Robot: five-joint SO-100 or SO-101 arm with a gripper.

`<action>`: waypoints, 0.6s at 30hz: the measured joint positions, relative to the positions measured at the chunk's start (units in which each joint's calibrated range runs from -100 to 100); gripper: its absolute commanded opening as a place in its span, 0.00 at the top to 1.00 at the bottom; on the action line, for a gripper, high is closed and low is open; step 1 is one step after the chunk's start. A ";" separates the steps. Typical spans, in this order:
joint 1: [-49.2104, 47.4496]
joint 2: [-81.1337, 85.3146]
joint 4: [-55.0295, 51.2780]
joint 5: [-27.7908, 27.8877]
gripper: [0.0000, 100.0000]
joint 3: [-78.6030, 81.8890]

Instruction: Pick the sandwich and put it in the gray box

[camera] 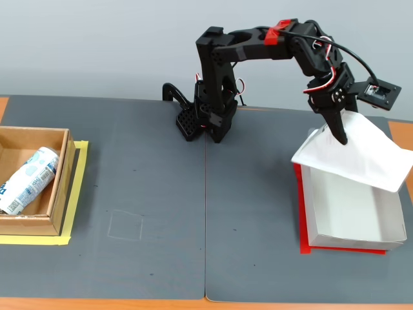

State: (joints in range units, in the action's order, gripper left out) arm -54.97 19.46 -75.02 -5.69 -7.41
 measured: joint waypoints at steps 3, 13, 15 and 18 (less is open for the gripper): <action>-0.52 -1.87 0.69 -4.10 0.82 0.00; -0.52 -11.72 4.68 -11.77 0.82 -8.35; -0.52 -13.34 4.68 -13.38 0.82 -9.97; -0.52 -15.12 4.68 -14.75 0.82 -11.76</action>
State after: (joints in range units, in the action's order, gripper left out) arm -55.49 4.33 -70.34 -20.44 -19.17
